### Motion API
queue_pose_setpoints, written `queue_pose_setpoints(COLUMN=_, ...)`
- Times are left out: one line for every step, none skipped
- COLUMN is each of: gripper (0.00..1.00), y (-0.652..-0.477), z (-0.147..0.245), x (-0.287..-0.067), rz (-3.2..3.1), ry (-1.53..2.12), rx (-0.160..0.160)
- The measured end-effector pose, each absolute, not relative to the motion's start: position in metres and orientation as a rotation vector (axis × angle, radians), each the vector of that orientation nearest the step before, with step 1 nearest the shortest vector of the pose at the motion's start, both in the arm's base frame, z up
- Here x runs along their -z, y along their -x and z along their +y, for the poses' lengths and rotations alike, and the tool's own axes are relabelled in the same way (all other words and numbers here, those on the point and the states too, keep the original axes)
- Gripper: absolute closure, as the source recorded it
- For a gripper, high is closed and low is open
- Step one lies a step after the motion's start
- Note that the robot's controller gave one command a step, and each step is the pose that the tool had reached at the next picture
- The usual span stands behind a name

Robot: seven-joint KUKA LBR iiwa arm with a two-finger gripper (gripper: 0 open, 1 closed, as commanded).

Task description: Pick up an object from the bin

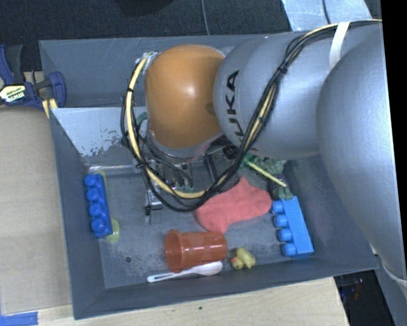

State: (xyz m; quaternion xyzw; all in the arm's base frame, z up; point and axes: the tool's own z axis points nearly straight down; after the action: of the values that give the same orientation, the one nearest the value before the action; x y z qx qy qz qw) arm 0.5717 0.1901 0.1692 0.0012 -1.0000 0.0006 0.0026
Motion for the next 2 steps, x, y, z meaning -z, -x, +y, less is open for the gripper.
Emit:
queue_pose_setpoints(gripper=0.0, y=-0.574, z=0.19, x=-0.174, rz=-3.144, ry=-0.001, rx=0.001)
queue_pose_setpoints(gripper=0.0, y=-0.56, z=0.148, x=-0.184, rz=-3.142, ry=0.027, rx=0.001)
